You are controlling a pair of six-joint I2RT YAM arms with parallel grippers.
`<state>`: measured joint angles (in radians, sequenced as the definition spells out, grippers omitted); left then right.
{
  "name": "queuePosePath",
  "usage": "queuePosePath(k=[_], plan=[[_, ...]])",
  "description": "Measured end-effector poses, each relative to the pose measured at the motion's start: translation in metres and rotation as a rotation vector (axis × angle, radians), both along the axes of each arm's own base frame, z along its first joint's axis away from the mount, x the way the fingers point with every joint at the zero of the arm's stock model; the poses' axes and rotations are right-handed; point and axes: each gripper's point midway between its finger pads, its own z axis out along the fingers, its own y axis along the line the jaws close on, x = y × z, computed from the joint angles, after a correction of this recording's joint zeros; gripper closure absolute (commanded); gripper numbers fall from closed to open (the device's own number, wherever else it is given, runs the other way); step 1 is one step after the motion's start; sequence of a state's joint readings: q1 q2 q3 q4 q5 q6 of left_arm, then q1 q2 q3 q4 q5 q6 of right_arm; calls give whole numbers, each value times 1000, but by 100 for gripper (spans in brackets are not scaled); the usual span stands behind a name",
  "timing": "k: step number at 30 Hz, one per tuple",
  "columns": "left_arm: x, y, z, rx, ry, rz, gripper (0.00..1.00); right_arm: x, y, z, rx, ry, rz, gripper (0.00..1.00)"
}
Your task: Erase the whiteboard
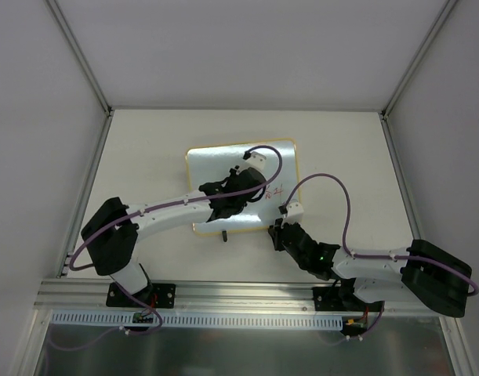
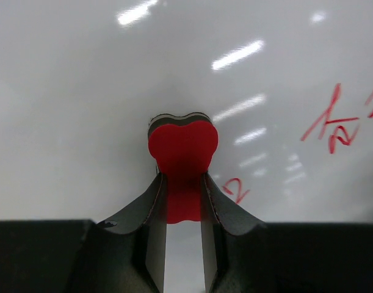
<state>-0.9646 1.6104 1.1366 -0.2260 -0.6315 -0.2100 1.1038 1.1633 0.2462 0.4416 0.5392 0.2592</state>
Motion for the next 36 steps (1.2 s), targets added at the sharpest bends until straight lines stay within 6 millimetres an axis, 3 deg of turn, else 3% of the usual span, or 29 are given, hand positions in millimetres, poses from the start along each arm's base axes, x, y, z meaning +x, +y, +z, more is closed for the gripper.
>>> queuePosePath(k=[3,7,10,18,24,27,36], plan=[[-11,-22,-9,-2,17,-58,100,0,-1,-1,0,1,-2,100],[-41,-58,-34,-29,94,-166,100,0,-3,-3,-9,5,-6,100],[-56,-65,-46,-53,146,-199,100,-1,-4,-4,-13,7,-6,100],[-62,-50,-47,-67,174,-180,100,-1,-5,-5,-14,8,-5,97],[-38,-20,-25,-42,137,-114,100,-1,-4,-4,-14,7,-6,95],[-26,-11,-16,-40,118,-87,100,-1,-4,-4,-11,7,-3,100],[-19,-9,-11,-19,119,-74,100,-2,5,-7,-29,6,5,100]])
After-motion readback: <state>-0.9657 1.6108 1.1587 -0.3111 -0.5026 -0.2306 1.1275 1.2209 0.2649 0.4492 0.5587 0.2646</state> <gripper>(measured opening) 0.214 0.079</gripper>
